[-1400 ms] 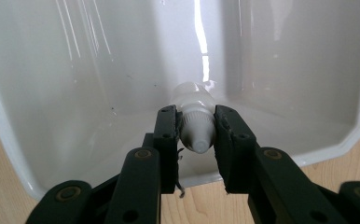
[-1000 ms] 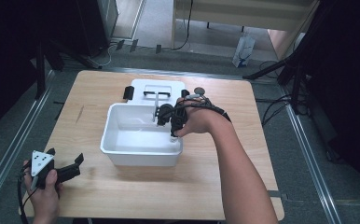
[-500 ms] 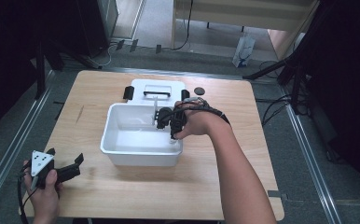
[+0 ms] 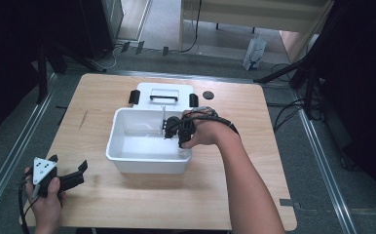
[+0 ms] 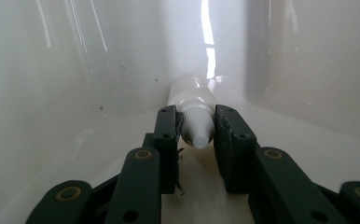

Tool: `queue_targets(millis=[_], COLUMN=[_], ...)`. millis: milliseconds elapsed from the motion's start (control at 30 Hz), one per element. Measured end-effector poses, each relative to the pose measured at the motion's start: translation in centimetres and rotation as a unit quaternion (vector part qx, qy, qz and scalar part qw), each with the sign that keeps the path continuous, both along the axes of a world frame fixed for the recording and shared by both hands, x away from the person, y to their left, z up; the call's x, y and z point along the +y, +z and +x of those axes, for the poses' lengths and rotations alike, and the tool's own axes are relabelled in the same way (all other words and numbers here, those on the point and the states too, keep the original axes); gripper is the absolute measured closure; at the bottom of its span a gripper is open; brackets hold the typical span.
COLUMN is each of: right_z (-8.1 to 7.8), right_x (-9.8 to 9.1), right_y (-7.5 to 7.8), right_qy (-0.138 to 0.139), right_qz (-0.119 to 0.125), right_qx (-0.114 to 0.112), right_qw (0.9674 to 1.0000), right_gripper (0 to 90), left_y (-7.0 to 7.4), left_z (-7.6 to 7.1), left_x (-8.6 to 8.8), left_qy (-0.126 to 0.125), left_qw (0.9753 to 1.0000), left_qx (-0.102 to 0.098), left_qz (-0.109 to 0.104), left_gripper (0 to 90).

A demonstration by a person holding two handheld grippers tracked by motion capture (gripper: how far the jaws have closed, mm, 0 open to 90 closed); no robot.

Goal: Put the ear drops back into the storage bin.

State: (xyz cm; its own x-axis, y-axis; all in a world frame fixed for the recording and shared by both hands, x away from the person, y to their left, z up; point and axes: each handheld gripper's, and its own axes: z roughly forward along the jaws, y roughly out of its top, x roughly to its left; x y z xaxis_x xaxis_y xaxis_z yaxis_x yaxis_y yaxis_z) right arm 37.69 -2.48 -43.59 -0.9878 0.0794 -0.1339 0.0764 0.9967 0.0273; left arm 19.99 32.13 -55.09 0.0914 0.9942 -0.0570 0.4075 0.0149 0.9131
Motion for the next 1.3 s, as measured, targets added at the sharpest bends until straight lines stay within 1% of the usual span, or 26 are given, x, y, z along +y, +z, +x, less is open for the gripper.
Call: queue_targets(millis=[133,233,533,667,733,767,800,833,867,900,967,1000,1033,1100,1200,1300], right_z=[0.1,0.1,0.1,0.1,0.1,0.1,0.1,0.1,0.1,0.2,0.1,0.1,0.0,-0.1,-0.2,-0.4], right_x=[0.0,-0.1,0.0,0.0,-0.1,-0.1,-0.1,-0.2,-0.2,-0.3,-0.4,-0.4,-0.6,-0.7,-0.9,-1.1], right_y=[-0.5,-0.5,-0.5,-0.5,-0.3,-0.1,-0.1,0.4,0.4,1.1,1.7,1.7,2.5,3.2,4.3,5.6], right_qy=[-0.004,-0.007,-0.004,-0.002,-0.004,-0.005,-0.005,-0.009,-0.009,-0.016,-0.018,-0.018,-0.023,-0.029,-0.030,-0.041], right_qz=[0.000,0.003,-0.005,-0.003,-0.001,0.003,0.003,0.007,0.007,0.016,0.023,0.023,0.029,0.038,0.055,0.066], right_qx=[0.005,0.003,0.005,0.007,0.006,0.007,0.007,0.005,0.005,0.008,0.002,0.002,0.003,-0.002,-0.012,-0.028], right_qw=[1.0000,1.0000,1.0000,1.0000,1.0000,1.0000,1.0000,0.9999,0.9999,0.9997,0.9996,0.9996,0.9993,0.9989,0.9979,0.9966], right_gripper=[72.0,71.9,69.6,65.8,63.1,61.4,61.4,60.7,60.7,59.1,57.8,57.8,54.5,46.5,40.6,30.7], left_y=[0.0,0.0,0.0,0.0,0.0,0.0,0.0,0.0,0.0,0.0,0.0,0.0,0.0,0.0,0.0,0.0], left_z=[0.0,0.0,0.0,0.0,0.0,0.0,0.0,0.0,0.0,0.0,0.0,0.0,0.0,0.0,0.0,0.0], left_x=[0.0,0.0,0.0,0.0,0.0,0.0,0.0,0.0,0.0,0.0,0.0,0.0,0.0,0.0,0.0,0.0], left_qy=[0.000,-0.001,-0.001,0.000,0.000,0.000,0.000,0.000,0.000,0.000,0.001,0.001,0.000,-0.001,-0.001,-0.001], left_qw=[1.0000,1.0000,1.0000,1.0000,1.0000,1.0000,1.0000,1.0000,1.0000,1.0000,1.0000,1.0000,1.0000,1.0000,1.0000,1.0000], left_qx=[0.000,0.000,0.001,0.000,0.000,0.000,0.000,0.000,0.000,0.000,-0.001,-0.001,-0.001,0.000,0.000,0.000], left_qz=[0.000,0.001,0.001,0.000,0.000,0.000,0.000,0.000,0.000,-0.001,-0.001,-0.001,0.000,0.001,0.001,0.002], left_gripper=[0.0,0.0,0.0,0.0,0.0,0.0,0.0,0.0,0.0,0.0,0.0,0.0,0.0,0.0,0.0,0.0])
